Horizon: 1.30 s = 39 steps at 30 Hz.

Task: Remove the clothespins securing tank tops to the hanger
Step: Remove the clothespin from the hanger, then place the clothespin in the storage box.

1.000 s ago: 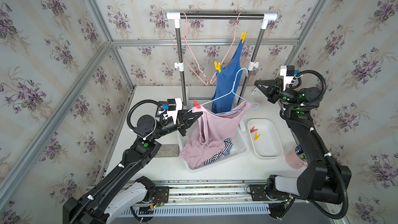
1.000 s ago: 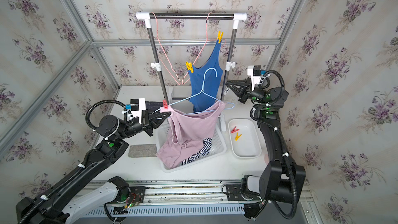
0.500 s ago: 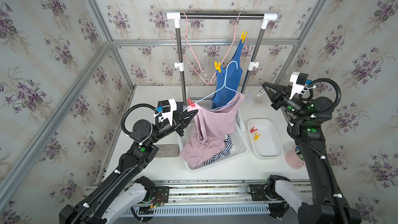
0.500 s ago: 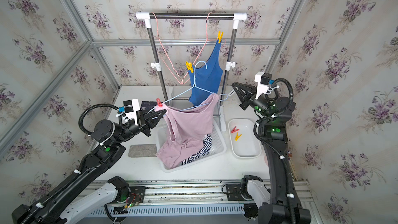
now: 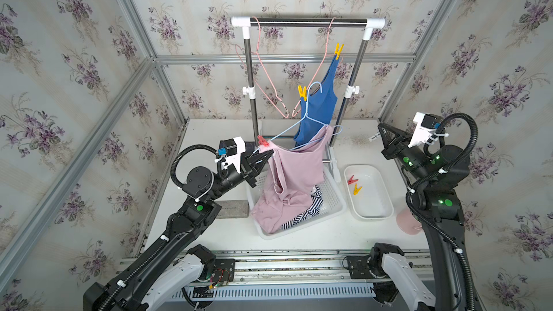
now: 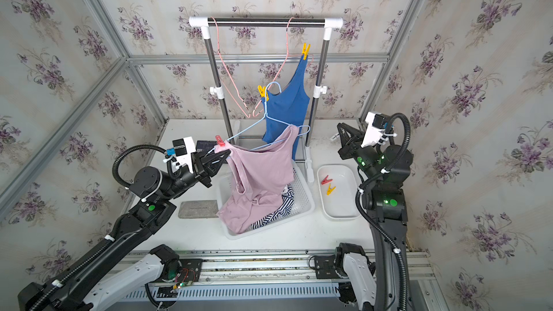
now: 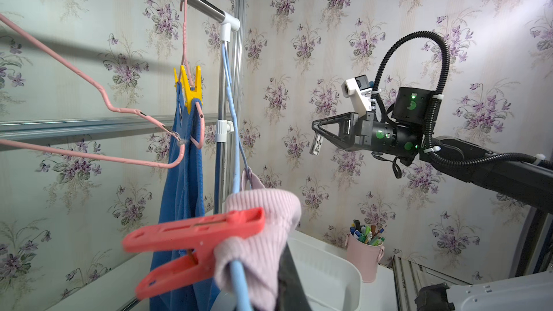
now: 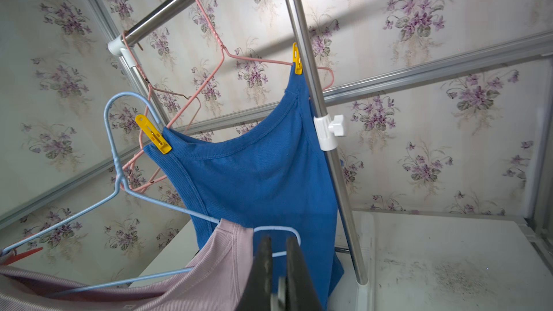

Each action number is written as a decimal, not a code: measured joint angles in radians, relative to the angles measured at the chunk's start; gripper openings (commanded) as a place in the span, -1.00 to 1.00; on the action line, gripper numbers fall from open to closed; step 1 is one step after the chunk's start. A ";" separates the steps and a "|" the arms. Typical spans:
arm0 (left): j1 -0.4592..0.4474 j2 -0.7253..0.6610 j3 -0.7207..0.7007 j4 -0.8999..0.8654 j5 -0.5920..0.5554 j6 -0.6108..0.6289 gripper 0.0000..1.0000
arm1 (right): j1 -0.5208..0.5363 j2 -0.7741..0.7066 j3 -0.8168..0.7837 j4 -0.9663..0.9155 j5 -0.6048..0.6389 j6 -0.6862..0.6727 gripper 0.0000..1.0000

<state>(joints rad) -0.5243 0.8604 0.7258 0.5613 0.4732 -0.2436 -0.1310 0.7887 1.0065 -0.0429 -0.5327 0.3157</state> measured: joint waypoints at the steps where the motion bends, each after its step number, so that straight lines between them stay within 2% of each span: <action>1: -0.001 0.001 0.000 0.000 -0.002 0.000 -1.00 | 0.000 -0.012 -0.008 -0.012 0.020 0.000 -1.00; 11: -0.018 -0.002 -0.031 0.025 -0.031 0.007 -1.00 | 0.000 -0.081 -0.124 -0.115 0.218 0.022 -1.00; 17: -0.029 -0.025 -0.053 0.046 -0.050 0.007 -1.00 | 0.000 -0.130 -0.199 -0.151 0.282 0.030 -1.00; 29: -0.092 0.022 -0.042 0.087 -0.087 0.062 -1.00 | 0.000 -0.106 -0.387 -0.161 0.285 0.082 -1.00; 39: -0.117 0.114 0.000 0.053 -0.120 0.137 -1.00 | 0.000 0.000 -0.437 -0.092 0.284 0.100 -1.00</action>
<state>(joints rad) -0.6411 0.9749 0.7258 0.6144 0.3531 -0.1070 -0.1310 0.7891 0.5697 -0.1345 -0.2485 0.4152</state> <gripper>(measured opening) 0.065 0.071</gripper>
